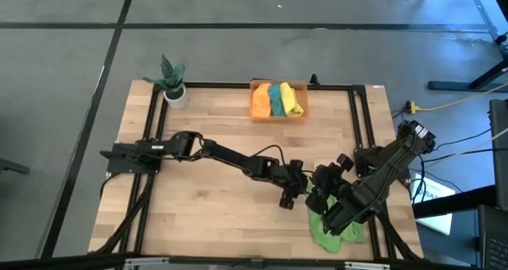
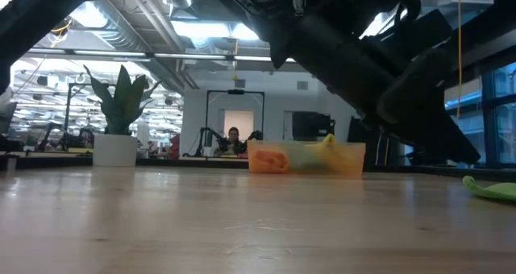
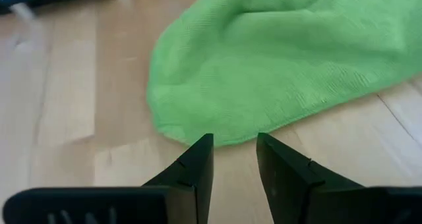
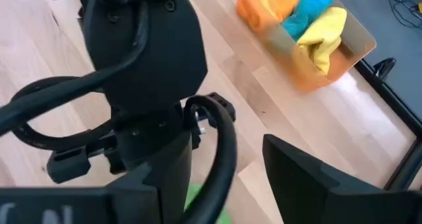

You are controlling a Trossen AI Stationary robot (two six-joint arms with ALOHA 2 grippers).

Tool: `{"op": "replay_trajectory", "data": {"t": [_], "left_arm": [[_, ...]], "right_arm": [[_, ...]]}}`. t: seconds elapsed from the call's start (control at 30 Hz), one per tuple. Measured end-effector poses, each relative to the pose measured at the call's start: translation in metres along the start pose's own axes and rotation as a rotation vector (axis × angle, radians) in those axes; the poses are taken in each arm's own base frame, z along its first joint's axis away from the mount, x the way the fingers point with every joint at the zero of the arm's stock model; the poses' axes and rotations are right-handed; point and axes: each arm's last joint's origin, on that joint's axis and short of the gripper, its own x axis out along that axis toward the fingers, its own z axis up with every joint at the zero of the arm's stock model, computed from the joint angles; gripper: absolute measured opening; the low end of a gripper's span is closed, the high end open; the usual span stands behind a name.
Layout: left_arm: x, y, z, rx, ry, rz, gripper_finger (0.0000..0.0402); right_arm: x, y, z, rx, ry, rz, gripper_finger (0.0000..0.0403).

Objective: Roll microfiber towels into tight, uniform cylinder then place into a basket
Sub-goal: Roll the green microfiber towel

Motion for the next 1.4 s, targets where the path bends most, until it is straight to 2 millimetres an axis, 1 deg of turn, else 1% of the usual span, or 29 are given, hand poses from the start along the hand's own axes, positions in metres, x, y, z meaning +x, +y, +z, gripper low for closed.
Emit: {"op": "replay_trajectory", "data": {"t": [0.07,0.13,0.27,0.33,0.5,0.57,0.6,0.67,0.77,0.87,1.0,1.1,1.2,1.27,1.4], "left_arm": [[0.000,0.000,-0.001,-0.031,0.015,0.037,0.0108],[0.000,0.004,-0.003,-0.035,0.042,0.112,0.0108],[-0.006,0.023,-0.001,-0.053,0.044,0.282,0.0108],[-0.008,0.030,0.000,-0.084,0.036,0.311,0.0108],[-0.010,0.051,-0.006,-0.149,0.064,0.374,0.0108],[-0.011,0.059,-0.007,-0.176,0.062,0.372,0.0108],[-0.011,0.061,-0.008,-0.192,0.058,0.340,0.0108],[-0.011,0.064,-0.008,-0.215,0.046,0.215,0.0108],[-0.010,0.059,-0.007,-0.240,0.028,0.027,0.0108],[-0.008,0.044,-0.004,-0.183,0.024,0.005,0.0108],[0.000,0.022,-0.004,-0.087,0.004,-0.020,0.0108],[0.000,0.012,0.001,-0.043,-0.025,0.024,0.0108],[0.000,0.005,0.005,-0.086,-0.052,0.113,0.0108],[0.000,0.002,0.007,-0.114,-0.074,0.122,0.0108],[0.008,-0.002,-0.001,-0.136,-0.058,0.124,0.0108]], "right_arm": [[-0.001,-0.001,0.000,-0.013,-0.001,0.002,0.0188],[-0.001,-0.002,0.001,-0.020,0.003,0.005,0.0188],[-0.004,-0.004,-0.001,-0.017,0.058,0.023,0.0188],[-0.006,-0.006,-0.001,-0.015,0.067,0.040,0.0188],[-0.013,-0.011,-0.001,-0.002,0.108,0.077,0.0188],[-0.013,-0.013,-0.001,0.000,0.109,0.081,0.0188],[-0.014,-0.013,-0.001,-0.002,0.111,0.084,0.0188],[-0.014,-0.013,-0.002,-0.003,0.118,0.087,0.0188],[-0.014,-0.013,-0.001,0.000,0.116,0.084,0.0188],[-0.014,-0.013,-0.001,0.000,0.115,0.085,0.0188],[-0.014,-0.013,-0.001,0.001,0.115,0.086,0.0188],[-0.014,-0.012,-0.001,0.004,0.114,0.089,0.0188],[-0.014,-0.012,-0.001,0.005,0.114,0.091,0.0188],[-0.014,-0.012,-0.001,0.008,0.113,0.094,0.0188],[-0.014,-0.012,-0.001,0.011,0.112,0.098,0.0188]]}}
